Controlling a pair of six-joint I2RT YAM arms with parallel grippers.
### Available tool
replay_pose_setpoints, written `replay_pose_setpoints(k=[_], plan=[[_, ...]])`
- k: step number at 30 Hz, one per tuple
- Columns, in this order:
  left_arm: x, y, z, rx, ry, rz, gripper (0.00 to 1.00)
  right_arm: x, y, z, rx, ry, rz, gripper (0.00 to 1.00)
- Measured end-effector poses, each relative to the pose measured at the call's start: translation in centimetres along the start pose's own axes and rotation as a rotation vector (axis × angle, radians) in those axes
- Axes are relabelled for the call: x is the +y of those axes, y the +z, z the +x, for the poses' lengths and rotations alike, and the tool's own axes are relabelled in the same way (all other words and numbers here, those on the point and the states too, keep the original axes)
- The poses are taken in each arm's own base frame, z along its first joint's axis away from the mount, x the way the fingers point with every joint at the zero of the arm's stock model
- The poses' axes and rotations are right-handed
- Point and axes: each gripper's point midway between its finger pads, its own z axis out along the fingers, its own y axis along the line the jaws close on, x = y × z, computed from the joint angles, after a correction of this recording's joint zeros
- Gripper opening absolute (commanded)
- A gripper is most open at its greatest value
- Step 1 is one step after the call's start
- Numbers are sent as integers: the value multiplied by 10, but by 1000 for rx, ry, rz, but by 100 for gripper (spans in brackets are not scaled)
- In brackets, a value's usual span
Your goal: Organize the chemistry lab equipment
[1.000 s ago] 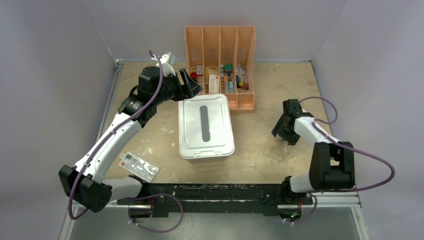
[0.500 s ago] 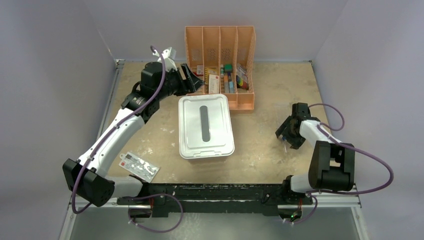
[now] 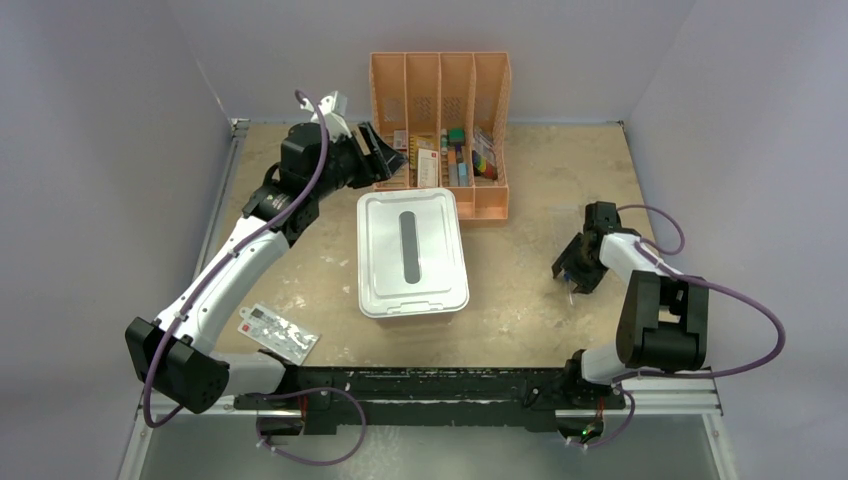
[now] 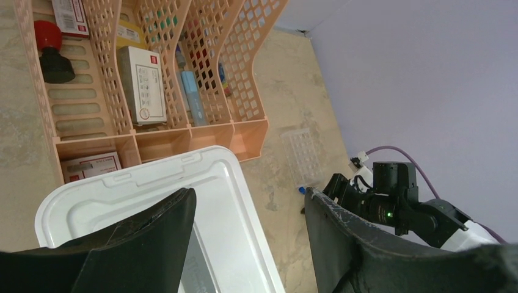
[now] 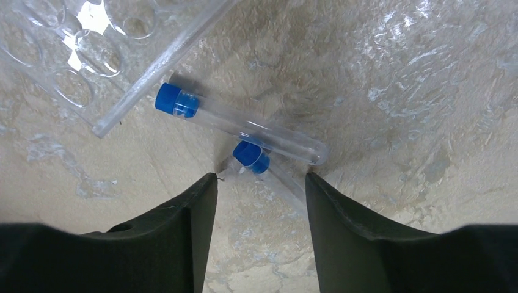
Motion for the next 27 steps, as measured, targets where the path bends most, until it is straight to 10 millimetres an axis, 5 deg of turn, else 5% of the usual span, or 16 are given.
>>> replay_pose_setpoints(k=[5, 9, 19, 27], plan=[[-3, 2, -9, -40, -16, 8, 65, -3, 0, 0, 1, -13, 15, 47], [-4, 5, -11, -53, -36, 14, 64, -4, 0, 1, 7, -29, 13, 29], [0, 25, -5, -40, -93, 11, 64, 5, 0, 7, 27, -73, -27, 21], [-4, 25, -1, -17, -98, 38, 64, 34, 0, 20, 29, -170, -72, 13]])
